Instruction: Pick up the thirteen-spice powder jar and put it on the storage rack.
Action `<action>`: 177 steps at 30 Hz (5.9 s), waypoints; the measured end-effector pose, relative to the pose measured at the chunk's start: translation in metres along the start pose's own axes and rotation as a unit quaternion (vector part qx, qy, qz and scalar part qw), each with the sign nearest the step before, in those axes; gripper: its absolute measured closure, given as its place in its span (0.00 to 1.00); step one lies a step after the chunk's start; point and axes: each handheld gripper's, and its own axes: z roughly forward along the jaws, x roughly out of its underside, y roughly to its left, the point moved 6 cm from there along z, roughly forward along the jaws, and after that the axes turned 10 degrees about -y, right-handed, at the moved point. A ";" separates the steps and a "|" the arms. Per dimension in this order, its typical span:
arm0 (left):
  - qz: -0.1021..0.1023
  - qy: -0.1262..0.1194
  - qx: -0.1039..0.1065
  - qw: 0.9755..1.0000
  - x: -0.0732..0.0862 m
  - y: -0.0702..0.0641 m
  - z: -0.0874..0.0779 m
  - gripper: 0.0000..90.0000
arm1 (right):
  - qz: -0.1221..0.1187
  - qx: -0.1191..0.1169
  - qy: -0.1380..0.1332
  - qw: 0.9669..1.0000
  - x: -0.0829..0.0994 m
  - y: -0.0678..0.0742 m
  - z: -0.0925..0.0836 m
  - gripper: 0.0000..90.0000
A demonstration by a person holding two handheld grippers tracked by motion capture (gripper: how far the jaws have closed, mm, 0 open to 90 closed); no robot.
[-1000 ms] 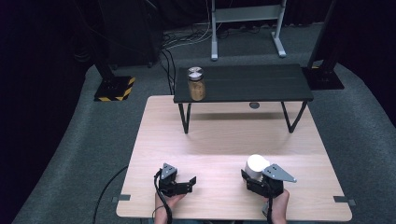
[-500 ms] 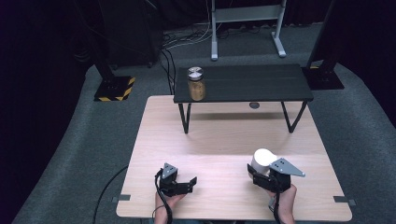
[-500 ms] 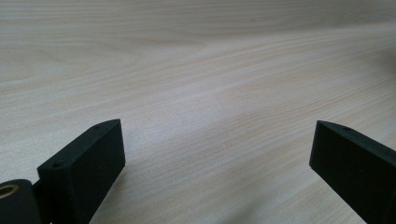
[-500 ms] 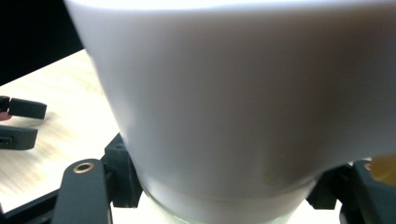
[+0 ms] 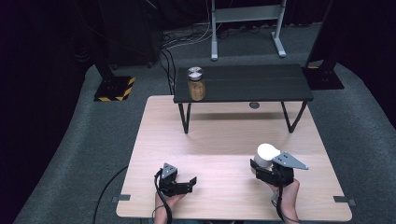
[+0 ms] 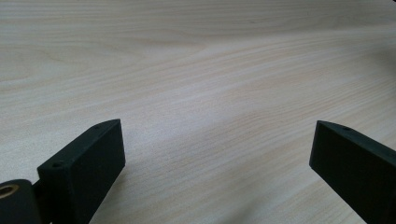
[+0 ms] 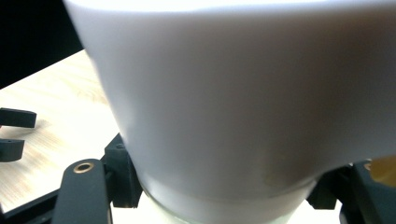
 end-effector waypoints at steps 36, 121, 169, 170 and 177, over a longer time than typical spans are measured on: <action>0.015 0.001 0.008 1.000 0.000 -0.001 -0.002 0.03 | -0.016 0.016 -0.012 1.000 -0.029 -0.011 -0.001 0.33; 0.020 0.011 0.007 1.000 -0.001 -0.003 0.000 0.03 | -0.027 0.029 -0.009 0.999 -0.085 -0.038 0.022 0.33; 0.020 0.008 0.010 1.000 0.000 -0.003 -0.001 0.03 | -0.023 0.047 -0.007 0.999 -0.117 -0.055 0.043 0.33; 0.020 0.008 0.010 1.000 0.000 -0.003 -0.001 0.03 | -0.023 0.048 -0.007 0.999 -0.118 -0.055 0.044 0.33; 0.020 0.007 0.010 1.000 0.000 -0.003 -0.001 0.03 | -0.025 0.050 -0.004 0.998 -0.120 -0.056 0.047 0.33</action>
